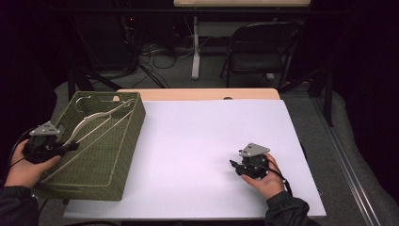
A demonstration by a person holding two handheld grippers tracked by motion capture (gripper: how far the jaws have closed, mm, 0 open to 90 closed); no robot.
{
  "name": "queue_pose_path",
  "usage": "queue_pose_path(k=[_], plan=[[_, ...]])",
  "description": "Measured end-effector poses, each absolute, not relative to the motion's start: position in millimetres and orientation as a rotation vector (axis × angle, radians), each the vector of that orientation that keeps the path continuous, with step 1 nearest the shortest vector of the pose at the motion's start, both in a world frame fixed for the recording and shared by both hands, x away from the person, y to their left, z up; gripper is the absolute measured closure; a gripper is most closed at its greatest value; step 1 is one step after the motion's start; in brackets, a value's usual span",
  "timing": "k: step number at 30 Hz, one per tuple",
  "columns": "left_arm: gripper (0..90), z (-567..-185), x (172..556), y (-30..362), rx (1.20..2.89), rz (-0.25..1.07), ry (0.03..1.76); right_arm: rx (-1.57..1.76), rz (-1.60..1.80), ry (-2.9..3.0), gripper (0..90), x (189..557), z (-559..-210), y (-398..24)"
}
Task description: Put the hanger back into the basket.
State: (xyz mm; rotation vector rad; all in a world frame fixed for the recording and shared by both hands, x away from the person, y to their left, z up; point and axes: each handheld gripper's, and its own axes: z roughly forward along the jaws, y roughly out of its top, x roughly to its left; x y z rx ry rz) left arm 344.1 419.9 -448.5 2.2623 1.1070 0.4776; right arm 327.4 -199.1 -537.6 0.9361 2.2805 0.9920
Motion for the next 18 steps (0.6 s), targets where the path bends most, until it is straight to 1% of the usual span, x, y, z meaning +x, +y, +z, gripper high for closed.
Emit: queue_pose_path(k=[10,18], plan=[[87.4,-468,353,415,2.28,0.431,1.133,0.936,0.991,2.288,46.7,328,-538,-200],[87.1,-476,358,418,2.274,0.397,1.207,0.941,0.974,2.297,46.7,327,-537,-200]])
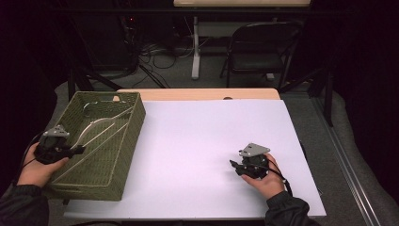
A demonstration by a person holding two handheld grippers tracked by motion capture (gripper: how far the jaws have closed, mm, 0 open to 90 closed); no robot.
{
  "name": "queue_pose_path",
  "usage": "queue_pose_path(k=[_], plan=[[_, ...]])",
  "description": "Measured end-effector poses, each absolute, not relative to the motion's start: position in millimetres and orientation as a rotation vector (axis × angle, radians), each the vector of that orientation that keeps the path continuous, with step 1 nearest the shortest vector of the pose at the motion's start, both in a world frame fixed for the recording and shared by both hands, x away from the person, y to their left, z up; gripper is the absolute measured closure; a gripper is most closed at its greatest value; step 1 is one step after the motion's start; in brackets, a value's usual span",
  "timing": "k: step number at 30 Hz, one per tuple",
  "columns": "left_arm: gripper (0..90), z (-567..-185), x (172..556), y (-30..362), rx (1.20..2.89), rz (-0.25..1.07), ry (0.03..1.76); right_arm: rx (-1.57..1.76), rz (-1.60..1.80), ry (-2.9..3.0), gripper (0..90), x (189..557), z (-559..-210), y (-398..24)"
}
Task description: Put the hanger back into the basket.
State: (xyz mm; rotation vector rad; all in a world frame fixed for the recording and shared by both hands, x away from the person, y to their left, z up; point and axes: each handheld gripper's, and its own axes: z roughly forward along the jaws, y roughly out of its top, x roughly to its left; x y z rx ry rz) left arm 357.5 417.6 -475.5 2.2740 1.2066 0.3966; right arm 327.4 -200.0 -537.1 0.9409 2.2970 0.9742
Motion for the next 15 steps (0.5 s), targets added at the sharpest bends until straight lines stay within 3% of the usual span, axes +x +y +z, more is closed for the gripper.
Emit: queue_pose_path(k=[15], plan=[[80.7,-474.4,358.8,425.9,2.207,0.51,1.377,0.938,0.992,2.289,46.7,327.7,-538.6,-199.5]])
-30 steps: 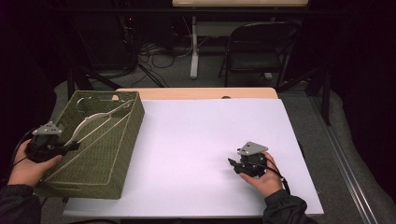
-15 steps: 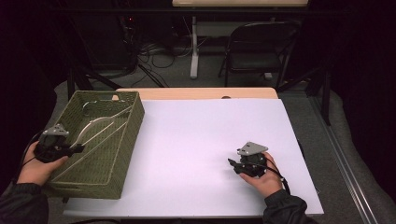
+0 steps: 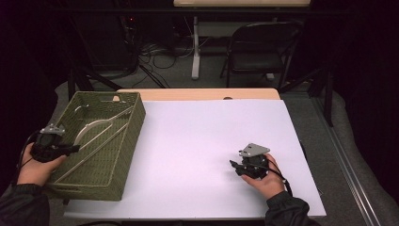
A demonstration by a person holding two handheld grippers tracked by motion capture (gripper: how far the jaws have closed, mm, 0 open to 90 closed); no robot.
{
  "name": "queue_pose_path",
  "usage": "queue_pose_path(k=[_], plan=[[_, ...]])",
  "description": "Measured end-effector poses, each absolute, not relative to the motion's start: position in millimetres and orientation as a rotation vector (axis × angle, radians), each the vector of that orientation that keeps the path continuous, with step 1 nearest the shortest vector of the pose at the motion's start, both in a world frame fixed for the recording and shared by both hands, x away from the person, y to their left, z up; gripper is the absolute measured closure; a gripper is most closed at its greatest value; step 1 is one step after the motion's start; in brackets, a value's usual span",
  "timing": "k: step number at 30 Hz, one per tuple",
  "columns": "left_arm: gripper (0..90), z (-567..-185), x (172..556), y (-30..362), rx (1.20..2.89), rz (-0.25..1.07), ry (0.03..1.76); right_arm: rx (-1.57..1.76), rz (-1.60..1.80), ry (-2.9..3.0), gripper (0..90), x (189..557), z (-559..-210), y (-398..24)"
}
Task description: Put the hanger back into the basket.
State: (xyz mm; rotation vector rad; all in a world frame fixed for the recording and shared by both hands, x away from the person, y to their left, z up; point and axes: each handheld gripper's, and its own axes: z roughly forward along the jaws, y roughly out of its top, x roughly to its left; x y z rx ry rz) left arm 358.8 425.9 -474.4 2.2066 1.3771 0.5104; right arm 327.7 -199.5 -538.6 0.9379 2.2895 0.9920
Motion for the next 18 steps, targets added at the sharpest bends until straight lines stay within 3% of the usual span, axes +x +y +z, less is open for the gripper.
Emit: queue_pose_path(k=[7,10,18], plan=[[58.0,-462,354,434,2.099,0.699,1.448,0.938,0.992,2.292,46.7,328,-539,-199],[51.4,-457,351,436,2.086,0.712,1.451,0.937,0.992,2.29,46.7,328,-539,-199],[44.5,-449,344,437,2.039,0.699,1.443,0.937,0.99,2.288,46.6,328,-539,-199]])
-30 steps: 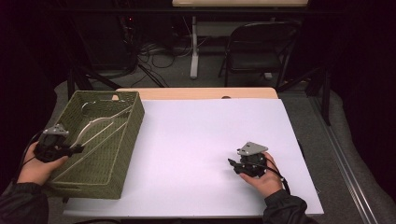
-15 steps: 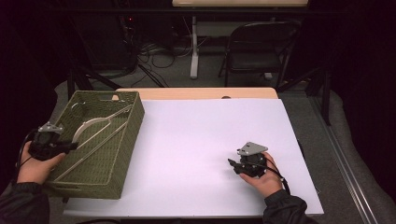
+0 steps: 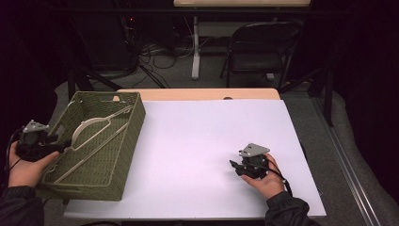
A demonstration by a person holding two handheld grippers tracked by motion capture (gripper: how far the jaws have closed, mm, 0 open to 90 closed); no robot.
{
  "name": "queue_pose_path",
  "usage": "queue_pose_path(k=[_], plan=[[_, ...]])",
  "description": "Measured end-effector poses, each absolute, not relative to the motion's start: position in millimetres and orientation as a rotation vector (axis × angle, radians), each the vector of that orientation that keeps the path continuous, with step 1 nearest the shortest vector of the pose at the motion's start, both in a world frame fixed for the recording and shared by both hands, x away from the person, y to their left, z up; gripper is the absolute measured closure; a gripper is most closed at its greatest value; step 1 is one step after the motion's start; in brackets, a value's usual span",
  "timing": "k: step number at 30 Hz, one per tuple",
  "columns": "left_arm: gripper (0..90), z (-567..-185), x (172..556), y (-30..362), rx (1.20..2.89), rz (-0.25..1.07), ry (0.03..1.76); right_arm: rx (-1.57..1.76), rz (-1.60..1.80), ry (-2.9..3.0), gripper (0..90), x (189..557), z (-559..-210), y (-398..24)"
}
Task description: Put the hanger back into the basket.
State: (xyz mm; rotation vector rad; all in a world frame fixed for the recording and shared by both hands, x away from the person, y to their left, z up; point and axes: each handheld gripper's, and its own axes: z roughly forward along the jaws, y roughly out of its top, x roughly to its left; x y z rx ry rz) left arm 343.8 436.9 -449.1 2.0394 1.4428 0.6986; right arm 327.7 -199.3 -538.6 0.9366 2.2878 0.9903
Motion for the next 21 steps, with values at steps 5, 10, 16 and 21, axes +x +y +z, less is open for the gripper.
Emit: queue_pose_path(k=[5,10,16,21], plan=[[44.2,-440,338,432,2.006,0.682,1.422,0.942,0.987,2.289,46.6,328,-538,-200],[43.6,-428,328,422,1.985,0.678,1.375,0.949,0.975,2.296,46.5,327,-537,-200],[40.9,-414,313,399,1.991,0.679,1.277,0.947,1.001,2.28,46.1,328,-537,-201],[40.1,-405,296,366,2.011,0.664,1.15,0.943,1.011,2.275,45.7,327,-537,-201]])
